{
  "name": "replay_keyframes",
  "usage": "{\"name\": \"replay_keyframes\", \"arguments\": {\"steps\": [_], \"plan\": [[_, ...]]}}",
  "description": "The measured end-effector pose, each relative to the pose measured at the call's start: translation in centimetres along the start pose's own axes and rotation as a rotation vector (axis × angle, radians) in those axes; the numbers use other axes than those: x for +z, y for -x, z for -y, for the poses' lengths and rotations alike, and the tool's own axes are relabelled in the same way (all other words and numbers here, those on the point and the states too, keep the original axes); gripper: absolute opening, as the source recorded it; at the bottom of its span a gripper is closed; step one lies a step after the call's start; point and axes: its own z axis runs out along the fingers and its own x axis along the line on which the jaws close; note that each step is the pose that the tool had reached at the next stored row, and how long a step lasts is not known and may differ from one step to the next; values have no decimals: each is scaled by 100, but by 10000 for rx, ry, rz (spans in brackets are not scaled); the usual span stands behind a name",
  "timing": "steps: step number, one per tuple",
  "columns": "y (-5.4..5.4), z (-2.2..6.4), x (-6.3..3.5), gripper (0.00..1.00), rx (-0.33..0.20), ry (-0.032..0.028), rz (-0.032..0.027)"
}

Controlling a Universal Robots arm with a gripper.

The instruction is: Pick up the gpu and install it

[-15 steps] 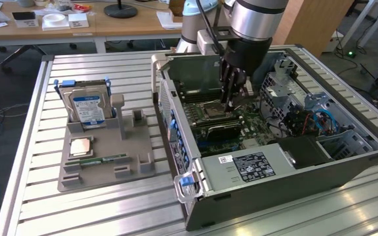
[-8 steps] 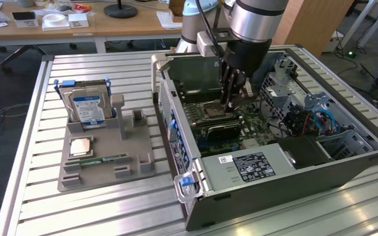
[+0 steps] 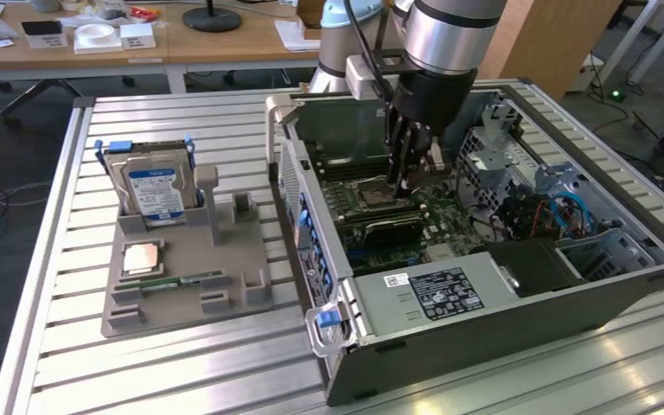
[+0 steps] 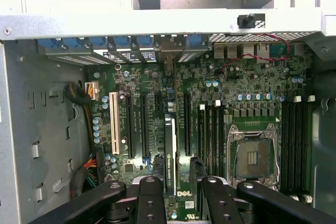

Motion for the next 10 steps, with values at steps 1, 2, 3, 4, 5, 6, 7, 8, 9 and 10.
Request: {"name": "replay_keyframes", "arguments": {"steps": [1,2,3,4,5,6,7,8,9,10], "plan": [[0,0,0,34,0,0,0],[0,0,0,34,0,0,0],[0,0,0,34,1,0,0],[0,0,0,34,1,0,0],[2,0,1,34,2,-1,2],[10,-2,3,34,3,-2,5],[25,-3,2,34,3,-1,2],[42,-3,2,34,1,0,0],[61,-4,3,34,1,0,0],[81,-6,5,34,1,-1,1]]}}
